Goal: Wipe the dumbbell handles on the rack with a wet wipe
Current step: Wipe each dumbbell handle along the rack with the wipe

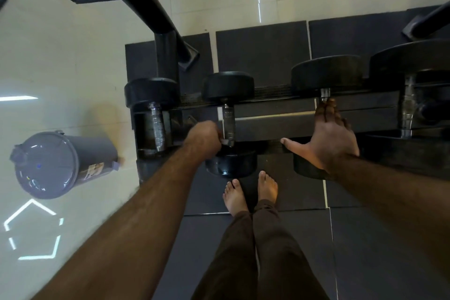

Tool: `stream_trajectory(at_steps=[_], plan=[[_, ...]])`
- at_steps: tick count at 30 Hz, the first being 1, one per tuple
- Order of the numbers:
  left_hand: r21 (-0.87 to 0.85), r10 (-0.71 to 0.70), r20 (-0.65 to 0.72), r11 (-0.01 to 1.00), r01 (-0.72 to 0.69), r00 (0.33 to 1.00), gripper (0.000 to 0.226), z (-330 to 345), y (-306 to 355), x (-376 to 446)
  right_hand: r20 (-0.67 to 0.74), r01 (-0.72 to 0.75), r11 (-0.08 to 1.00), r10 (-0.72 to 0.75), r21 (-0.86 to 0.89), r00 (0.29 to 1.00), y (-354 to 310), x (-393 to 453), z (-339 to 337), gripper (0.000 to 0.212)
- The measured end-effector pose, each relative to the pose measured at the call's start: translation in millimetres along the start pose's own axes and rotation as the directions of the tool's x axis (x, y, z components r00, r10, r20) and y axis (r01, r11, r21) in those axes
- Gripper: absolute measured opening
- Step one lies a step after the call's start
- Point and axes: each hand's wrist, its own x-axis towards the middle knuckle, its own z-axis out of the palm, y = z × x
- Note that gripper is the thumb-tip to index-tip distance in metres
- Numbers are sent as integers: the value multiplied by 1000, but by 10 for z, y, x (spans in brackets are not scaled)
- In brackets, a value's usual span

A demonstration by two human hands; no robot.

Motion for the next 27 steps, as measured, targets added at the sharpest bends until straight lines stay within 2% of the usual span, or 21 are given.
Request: stream_trajectory(at_steps=[3,6,7,10,12,14,16,18,19,20,22,24,27], plan=[[-29,-4,99,1000,7,995,18,5,60,-115,0,1,1000,-1,4,1000,19,9,4,151],[-297,151,235,952,-77,960,17,-285,148,-188,6,5,1000,-5,4,1000,23,19,18,150],[-303,196,207,944,-127,958,18,-334,236,-194,7,5,1000,-5,2,1000,22,18,25,149],[-49,275,46,961,-273,960,21,-173,516,-106,5,2,1000,-2,-7,1000,28,16,31,150],[110,328,139,933,-344,934,29,-18,622,-107,1,6,1000,-6,-4,1000,23,11,19,150],[163,344,246,907,-388,906,35,-67,593,-102,5,7,1000,-7,-5,1000,20,16,16,150],[184,320,300,905,-384,899,21,-281,467,-97,15,9,1000,-9,-1,1000,23,22,26,151],[180,254,219,938,-295,942,8,-478,284,-39,9,3,1000,-3,-3,1000,24,25,42,152],[122,192,100,971,-204,976,9,-520,185,-7,9,4,1000,-4,-6,1000,24,23,48,152],[16,107,-54,994,-106,993,9,-504,108,33,12,8,1000,-8,-6,1000,22,21,43,152],[-254,-72,-302,967,-7,950,12,-373,77,66,12,10,1000,-10,1,1000,7,13,34,152],[-410,-154,-385,912,-19,910,17,-144,163,59,5,5,1000,-5,5,1000,-18,3,32,152],[-288,-73,-396,956,-48,915,23,121,221,-15,2,13,1000,-13,-6,1000,-13,1,35,150]])
